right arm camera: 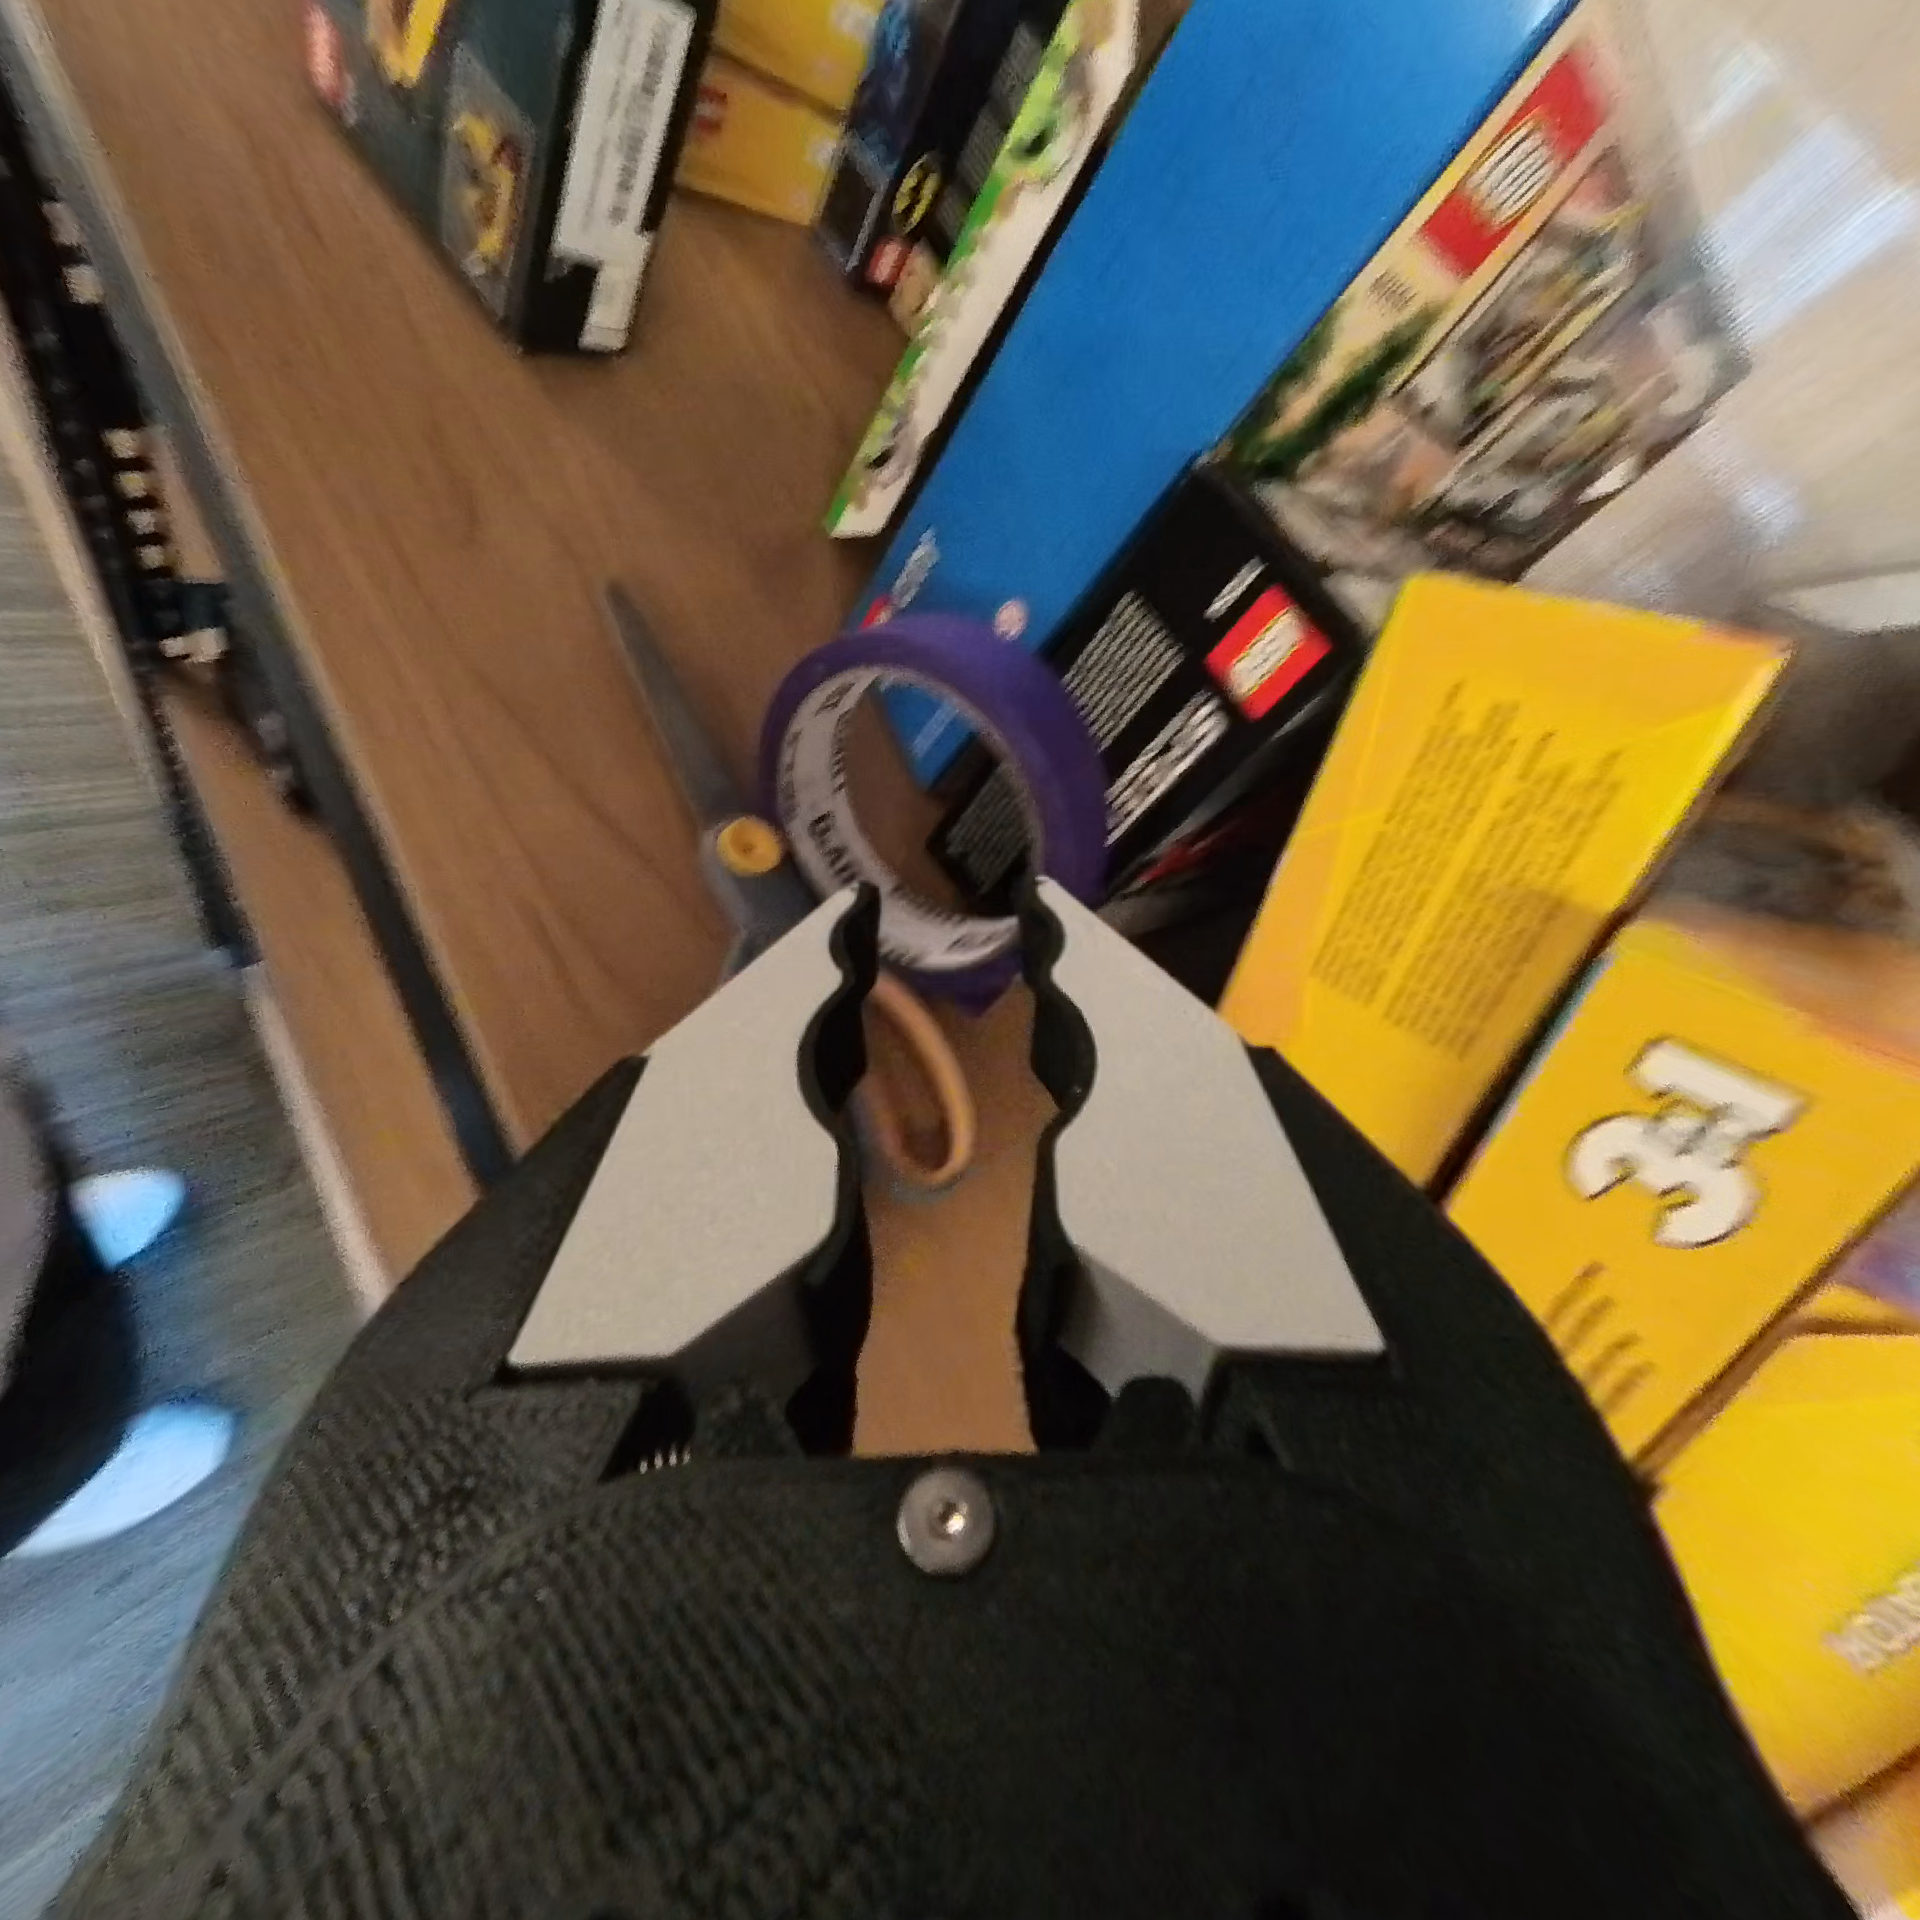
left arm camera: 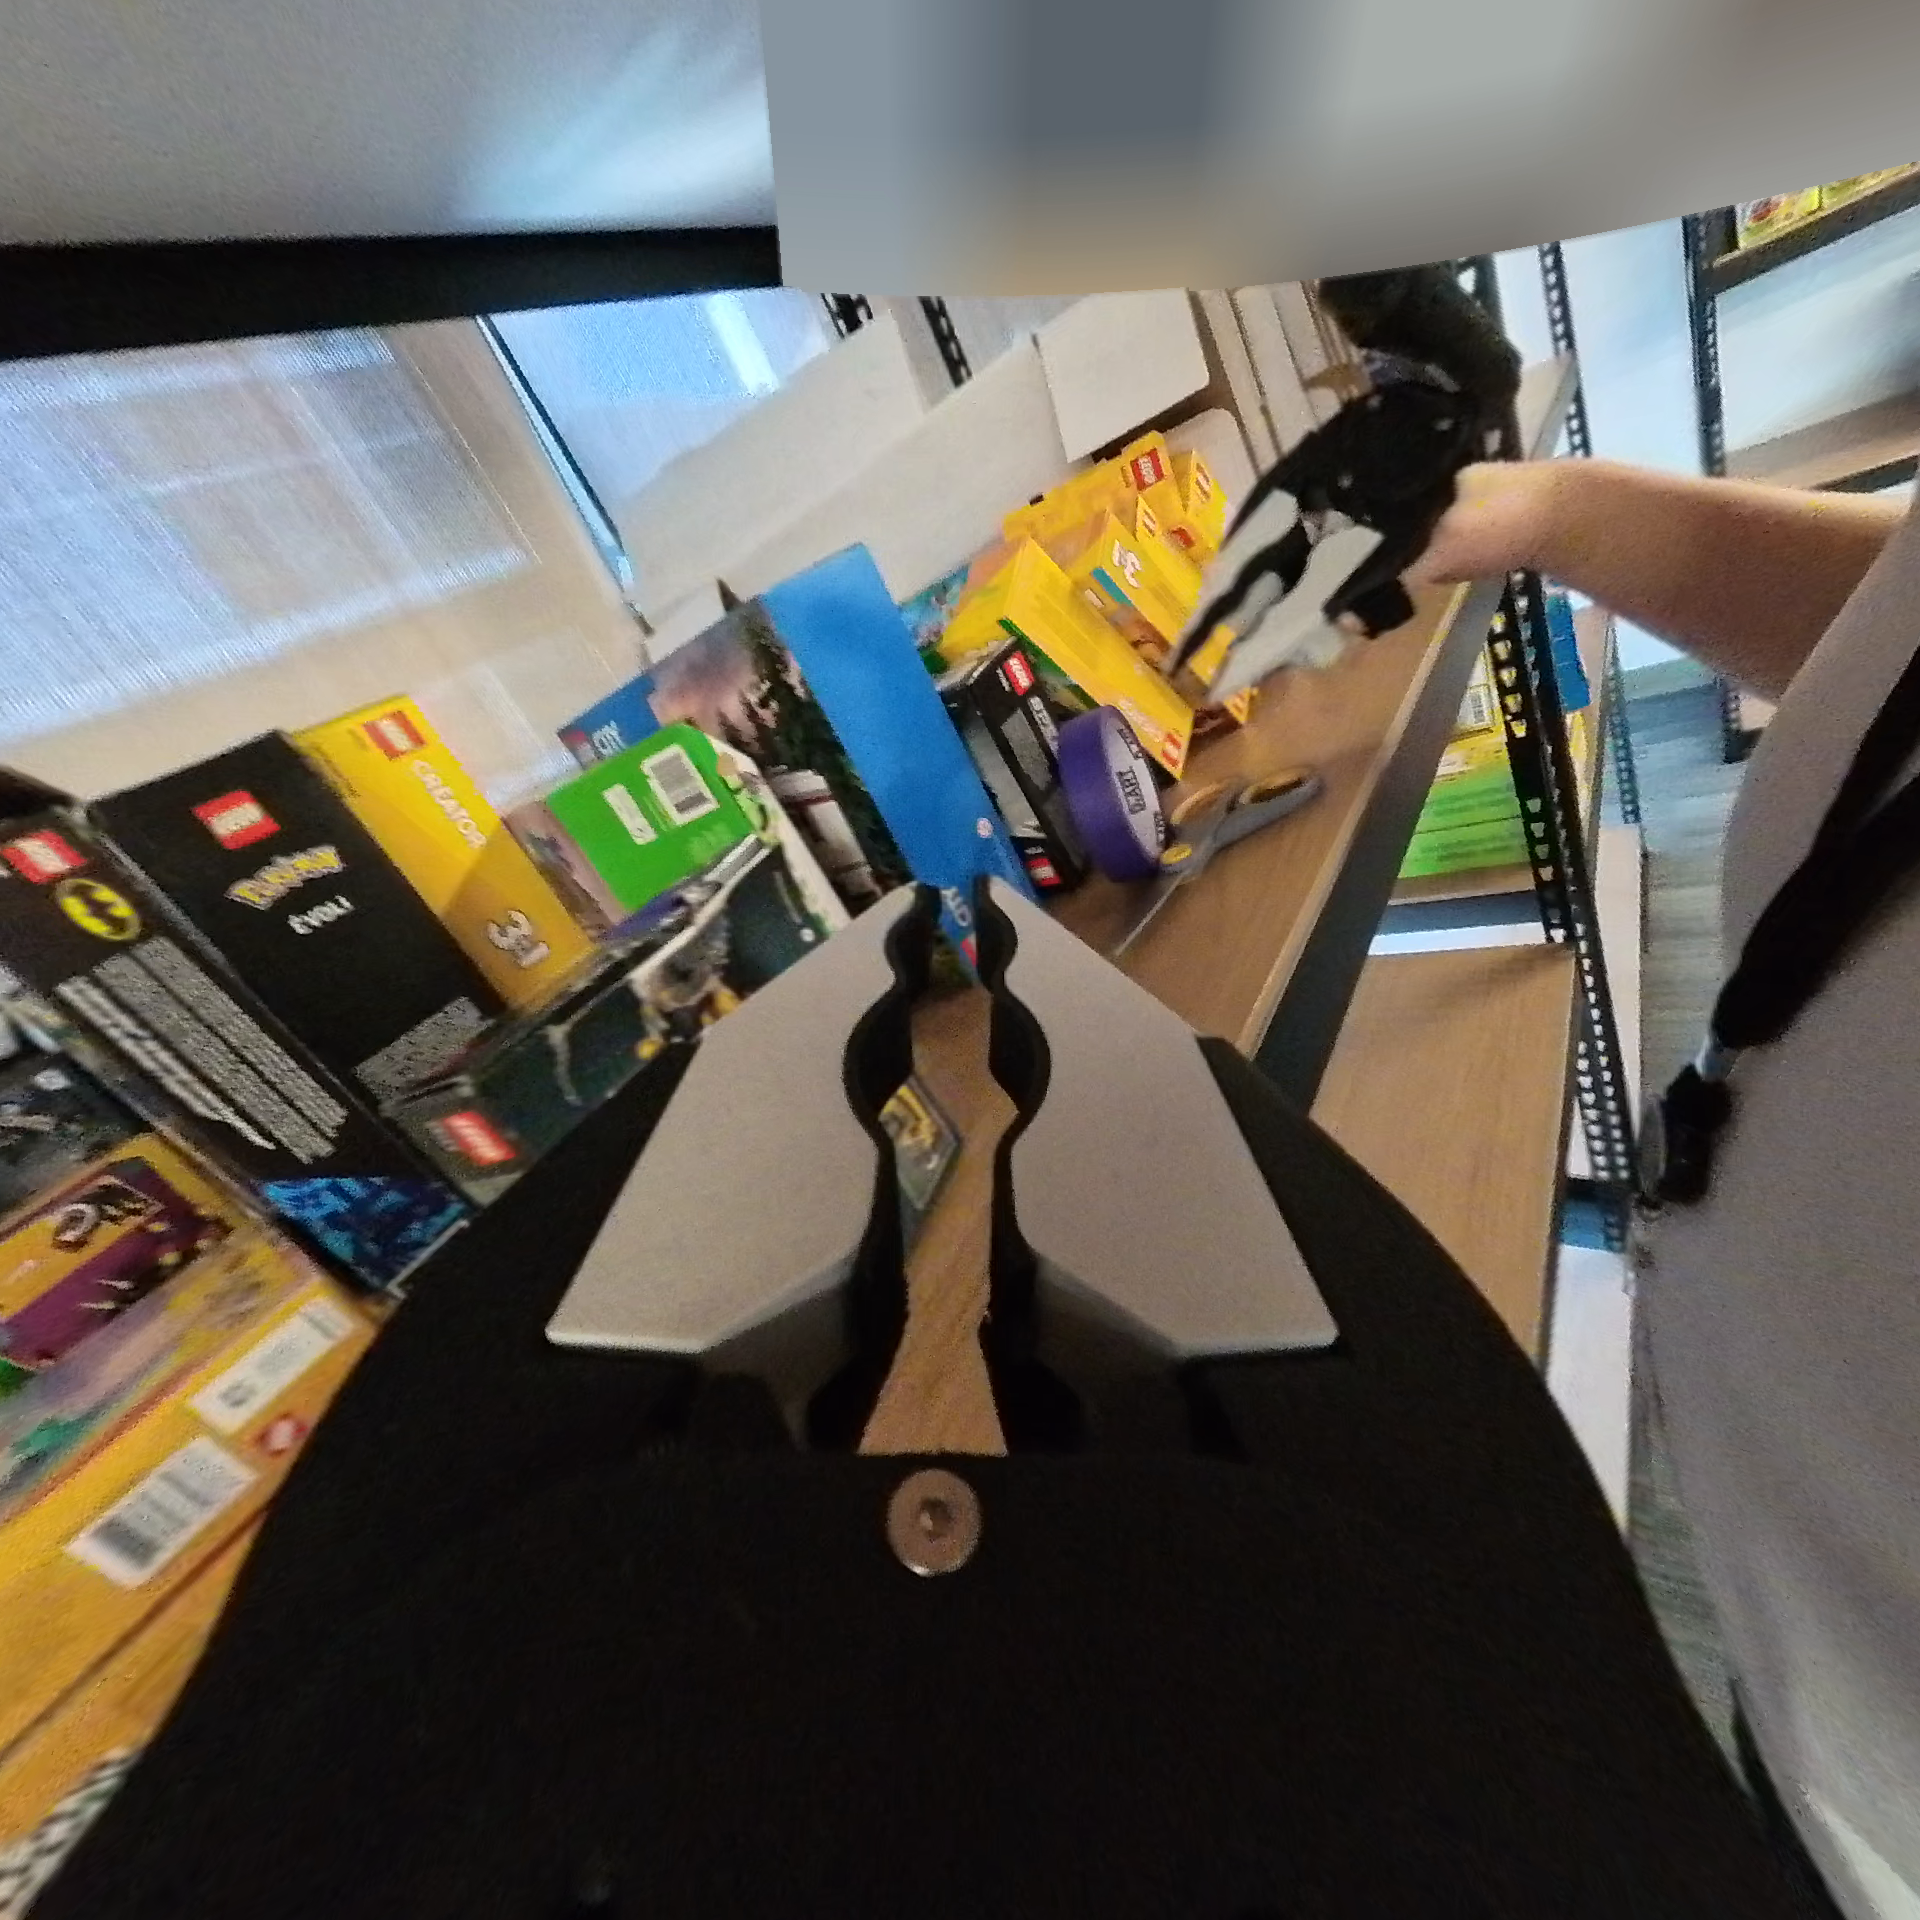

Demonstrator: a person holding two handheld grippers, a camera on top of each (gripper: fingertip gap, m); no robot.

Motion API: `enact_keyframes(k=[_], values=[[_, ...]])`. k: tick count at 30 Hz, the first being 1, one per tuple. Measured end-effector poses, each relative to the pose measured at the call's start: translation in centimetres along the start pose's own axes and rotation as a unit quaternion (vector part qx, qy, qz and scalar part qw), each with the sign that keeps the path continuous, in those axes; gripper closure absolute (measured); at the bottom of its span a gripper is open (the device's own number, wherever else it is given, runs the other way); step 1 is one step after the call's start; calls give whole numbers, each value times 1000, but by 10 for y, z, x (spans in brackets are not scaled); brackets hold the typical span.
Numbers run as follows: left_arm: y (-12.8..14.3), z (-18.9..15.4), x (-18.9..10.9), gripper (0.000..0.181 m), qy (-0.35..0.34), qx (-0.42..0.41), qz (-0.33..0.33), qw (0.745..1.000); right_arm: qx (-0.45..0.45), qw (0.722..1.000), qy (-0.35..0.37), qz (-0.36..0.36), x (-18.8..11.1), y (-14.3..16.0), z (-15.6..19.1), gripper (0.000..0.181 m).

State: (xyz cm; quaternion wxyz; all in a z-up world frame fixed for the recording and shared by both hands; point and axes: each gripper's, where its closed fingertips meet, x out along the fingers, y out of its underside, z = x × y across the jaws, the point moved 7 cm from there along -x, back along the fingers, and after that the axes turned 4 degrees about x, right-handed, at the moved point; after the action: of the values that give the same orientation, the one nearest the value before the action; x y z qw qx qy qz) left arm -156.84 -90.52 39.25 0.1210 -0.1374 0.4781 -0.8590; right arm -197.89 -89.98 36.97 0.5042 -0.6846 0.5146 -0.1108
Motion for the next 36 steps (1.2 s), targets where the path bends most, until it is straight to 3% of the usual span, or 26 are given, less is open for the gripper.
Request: enact_keyframes(k=[2,5,9,11,14,19,21,24,26,29,31,34,36], values=[[1,-11,9,176,5,-14,7,1000,-42,998,29,-33,7,-13,-6,150],[1,-24,23,176,1,-32,11,999,-85,995,57,-5,16,-14,-17,147],[1,-42,33,178,0,-59,12,998,-53,997,6,-51,18,-15,-20,148],[3,-51,37,178,2,-69,23,997,-71,997,-2,-38,24,-13,-21,147],[4,-58,44,178,2,-83,31,996,-110,993,41,1,36,-6,-26,148],[-1,-66,50,179,1,-110,11,994,-106,993,43,-32,50,-6,-18,165],[-2,-66,52,178,1,-137,1,991,-128,987,64,-75,47,-20,-14,166],[-5,-63,54,176,-7,-180,-17,983,-150,967,50,-202,26,-62,3,169],[-4,-61,57,169,-11,-222,-26,975,-164,936,14,-312,10,-92,21,172],[-1,-65,63,155,18,-304,-39,952,-180,892,-47,-412,-1,-124,48,173],[2,-68,67,151,37,-368,-63,927,-204,870,-58,-445,1,-140,63,173],[10,-71,65,150,63,-445,-111,887,-206,873,-70,-437,22,-159,81,173],[20,-70,57,149,64,-471,-116,872,-214,860,-63,-460,34,-171,94,173]])
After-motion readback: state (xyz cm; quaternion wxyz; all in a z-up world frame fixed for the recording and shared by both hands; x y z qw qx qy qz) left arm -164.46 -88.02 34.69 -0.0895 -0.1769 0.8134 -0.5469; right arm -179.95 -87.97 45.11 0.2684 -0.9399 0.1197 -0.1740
